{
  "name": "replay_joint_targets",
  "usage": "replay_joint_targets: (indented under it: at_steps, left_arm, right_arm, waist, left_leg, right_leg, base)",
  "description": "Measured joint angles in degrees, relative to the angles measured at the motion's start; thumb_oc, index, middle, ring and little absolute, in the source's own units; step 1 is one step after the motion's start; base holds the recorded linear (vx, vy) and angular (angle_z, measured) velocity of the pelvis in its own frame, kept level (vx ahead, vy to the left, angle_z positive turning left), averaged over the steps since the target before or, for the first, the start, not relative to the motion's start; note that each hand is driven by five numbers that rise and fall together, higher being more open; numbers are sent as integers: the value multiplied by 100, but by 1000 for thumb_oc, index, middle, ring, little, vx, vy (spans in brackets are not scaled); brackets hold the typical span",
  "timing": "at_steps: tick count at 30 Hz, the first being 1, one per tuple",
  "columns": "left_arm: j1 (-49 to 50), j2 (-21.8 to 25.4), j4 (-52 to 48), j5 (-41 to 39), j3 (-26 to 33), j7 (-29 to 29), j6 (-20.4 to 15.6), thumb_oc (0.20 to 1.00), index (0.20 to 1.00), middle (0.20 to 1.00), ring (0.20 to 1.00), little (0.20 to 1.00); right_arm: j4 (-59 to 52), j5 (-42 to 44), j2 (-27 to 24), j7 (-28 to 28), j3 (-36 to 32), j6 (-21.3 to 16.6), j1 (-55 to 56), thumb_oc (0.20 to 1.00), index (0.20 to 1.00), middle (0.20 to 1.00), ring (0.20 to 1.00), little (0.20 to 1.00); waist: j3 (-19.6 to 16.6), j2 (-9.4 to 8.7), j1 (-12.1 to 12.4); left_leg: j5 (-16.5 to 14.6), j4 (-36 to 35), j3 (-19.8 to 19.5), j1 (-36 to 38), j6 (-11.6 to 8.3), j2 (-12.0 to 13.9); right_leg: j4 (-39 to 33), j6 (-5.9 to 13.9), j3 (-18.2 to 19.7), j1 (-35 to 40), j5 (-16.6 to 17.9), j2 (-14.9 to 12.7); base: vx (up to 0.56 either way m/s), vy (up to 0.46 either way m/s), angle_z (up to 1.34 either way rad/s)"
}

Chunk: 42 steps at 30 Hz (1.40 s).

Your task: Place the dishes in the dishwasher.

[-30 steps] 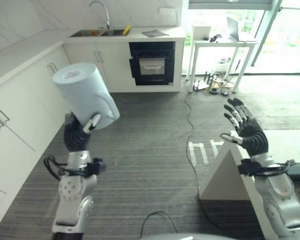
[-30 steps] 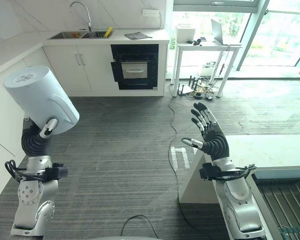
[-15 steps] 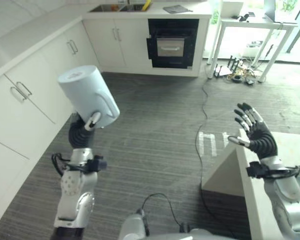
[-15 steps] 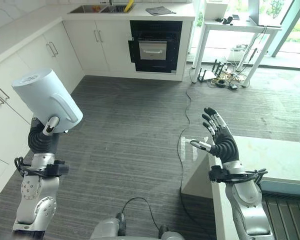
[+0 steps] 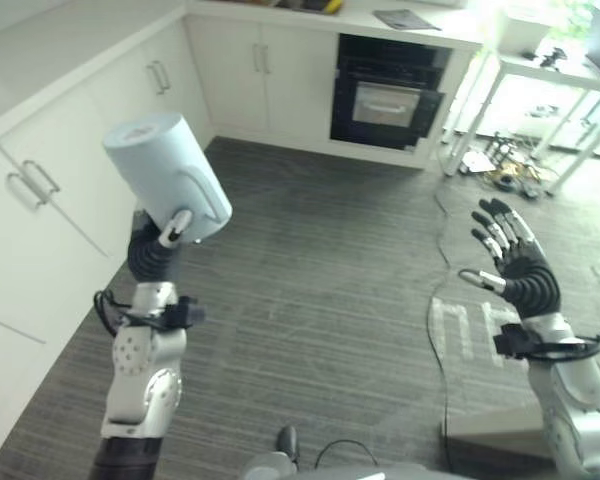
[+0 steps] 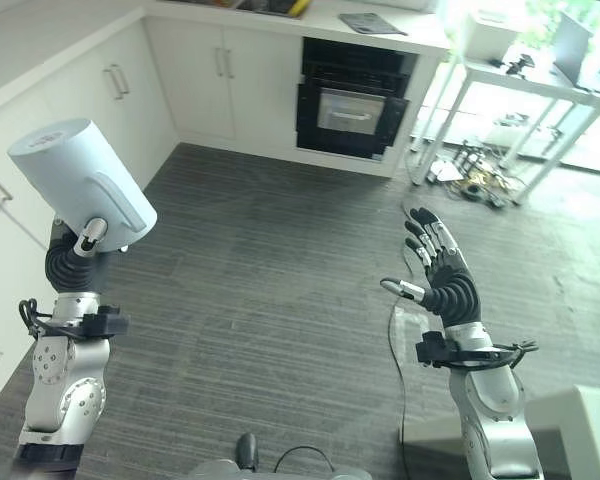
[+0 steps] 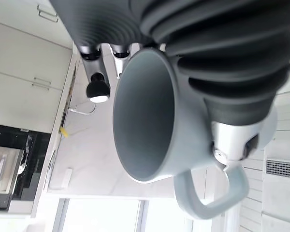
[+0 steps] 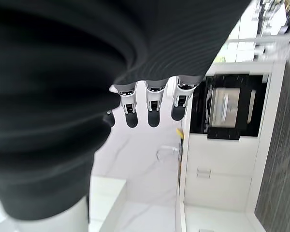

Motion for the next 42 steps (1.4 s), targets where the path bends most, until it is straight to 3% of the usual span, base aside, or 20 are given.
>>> replay_joint_targets:
  at_steps: [4,6,8,11,13,15,16,19,22,23,25,26,28,29,30,31,34,36,40,42]
  left_arm:
    - [298,-53,-9,223,-4,33,168,200,200,200,200,200]
    - [364,127,-60,243,53,-65,165,200,200,200,200,200]
    - [448,114,-75,241,99,-74,112,200,200,200,200,200]
    - [437,-140,110,229,-40,-58,92,200,200,200,200,200]
    - [459,-169,132,236,-398,-62,98,200,200,200,200,200]
    - [445,-122,54,247,-466,-54,91,200,200,200,200,200]
    - [435,-124,17,246,-492,-14,106,200,200,200,200,200]
    - [397,-166,-71,220,-469,56,122,200,200,200,200,200]
    - [350,-213,-157,224,-545,49,135,200,200,200,200,200]
    - [548,-211,-183,224,-474,15,117,200,200,200,200,200]
    - [817,-213,-166,220,-426,-114,127,200,200,200,200,200]
    - [1076,-236,-133,215,-271,-213,125,200,200,200,200,200]
    - [1321,-212,-106,188,-111,-270,115,200,200,200,200,200]
    - [1317,-219,-53,168,-149,-338,108,200,200,200,200,200]
    - [1348,-295,-43,164,-162,-354,-39,200,200,200,200,200]
    - [1215,-277,49,145,-220,-335,-84,200,200,200,200,200]
    - [1187,-253,123,183,-277,-305,-127,200,200,200,200,200]
    - [1277,-296,197,215,-154,-303,-155,200,200,200,200,200]
    - [1396,-300,190,212,-11,-307,-157,200,200,200,200,200]
    - [1353,-286,184,210,5,-299,-160,200,200,200,200,200]
  right_arm:
    - [154,-117,51,35,233,14,-3,1000,1000,1000,1000,1000]
    - [208,-103,-115,53,132,-8,319,1000,1000,1000,1000,1000]
    - [273,-49,-128,89,-48,-16,601,1000,1000,1000,1000,1000]
    - [532,-40,-151,150,-30,-34,632,1000,1000,1000,1000,1000]
    - [515,10,-92,118,41,-23,644,1000,1000,1000,1000,1000]
    - [514,79,-139,59,44,-18,581,1000,1000,1000,1000,1000]
    - [512,95,-150,-23,28,-3,497,1000,1000,1000,1000,1000]
    - [504,115,-254,-208,9,13,54,1000,1000,1000,1000,1000]
    - [621,184,-315,-205,-50,3,-132,1000,1000,1000,1000,1000]
    - [609,199,-333,-207,-47,-12,-24,1000,1000,1000,1000,1000]
    - [652,282,-308,-246,-74,7,250,1000,1000,1000,1000,1000]
    - [664,282,-289,-226,-87,10,347,1000,1000,1000,1000,1000]
    - [638,276,-245,-180,-125,6,489,1000,1000,1000,1000,1000]
    - [667,273,-217,-153,-135,2,592,1000,1000,1000,1000,1000]
    - [666,268,-316,-106,-18,12,544,1000,1000,1000,1000,1000]
    - [622,260,-329,-36,22,11,552,1000,1000,1000,1000,1000]
    - [509,264,-330,49,-36,19,563,1000,1000,1000,1000,1000]
    - [507,268,-327,88,-79,12,554,1000,1000,1000,1000,1000]
    - [393,269,-340,201,-257,5,748,1000,1000,1000,1000,1000]
    - [352,267,-329,256,-199,19,787,1000,1000,1000,1000,1000]
  waist:
    - [35,200,28]
    - [-42,126,-237]
    - [-141,-29,-298]
    - [-120,108,-612]
    - [-119,183,-748]
    - [-155,211,-768]
    - [-102,436,-845]
    - [-107,547,-774]
    - [-140,436,-752]
    - [-149,391,-708]
    - [-60,165,-682]
    - [-24,38,-588]
    - [-22,31,-506]
    - [-63,142,-565]
    - [-75,334,-400]
    - [-95,357,-472]
    - [-142,186,-354]
    - [-105,126,-334]
    - [-148,230,-374]
    - [-230,328,-366]
  left_leg:
    - [-290,3,301,361,34,105]
    - [-588,-8,353,737,-307,131]
    - [-746,-7,399,800,-302,40]
    - [-980,-6,315,967,-468,141]
    - [-1221,-8,339,1413,-736,396]
    - [-1495,-7,359,1765,-1088,742]
    - [-1533,47,260,1800,-1153,1051]
    - [-939,695,131,1740,-1155,1382]
    - [29,2465,-58,1044,-1770,1537]
    - [625,4094,-366,168,-1763,1599]
    - [-411,5036,-263,-1003,-1231,1036]
    - [-809,4248,-5,-1392,-829,672]
    - [-785,2368,447,-1506,-764,475]
    - [-641,1592,541,-1499,-713,500]
    - [-386,311,231,-1360,-959,698]
    - [-129,-68,103,-1467,-1008,833]
    - [93,3,-310,-1696,-1108,795]
    - [107,269,-40,-2008,-1048,812]
    - [-80,686,671,-1656,-302,484]
    - [310,584,598,-1214,188,300]
  right_leg:
    - [1007,-383,-719,-1481,-225,235]
    - [-870,-628,-801,-1361,-217,868]
    - [-2170,-860,-926,-1292,9,955]
    - [-3821,-503,-297,-1528,794,570]
    - [-3734,-503,-430,-1369,844,390]
    - [-3436,-415,-553,-1198,1142,573]
    - [-3189,-433,-550,-1216,1214,895]
    - [-2872,-1017,-512,-1165,1245,1288]
    - [-3226,-1248,-483,-627,1084,1444]
    - [-3267,-1644,-292,-446,942,1594]
    - [-3467,-1713,-28,-173,971,1502]
    - [-3759,-1712,31,158,947,1471]
    - [-3785,-1748,-133,498,697,1600]
    - [-3655,-1172,-377,608,354,1679]
    - [-2710,-1093,-529,228,-139,1765]
    - [-2834,-1600,-578,506,-210,1936]
    - [-3284,-1677,-242,1045,-155,1960]
    - [-3551,-1675,-197,1391,-156,1930]
    - [-3593,-1293,-170,2155,-389,1767]
    - [-3345,-1043,-70,2460,-544,1676]
  base:
    - [224,85,-27]
    - [404,-96,3]
    - [379,-231,9]
    - [366,-294,0]
    - [357,-337,2]
    - [402,-384,-2]
    - [297,-293,10]
    - [270,-336,-20]
    - [272,-398,-37]
    - [318,-319,-50]
    - [285,-93,-41]
    - [271,50,-54]
    - [277,88,-38]
    - [323,93,-45]
    - [325,90,-31]
    - [262,66,-46]
    - [320,144,-45]
    - [309,251,-43]
    - [311,288,-25]
    - [301,310,-13]
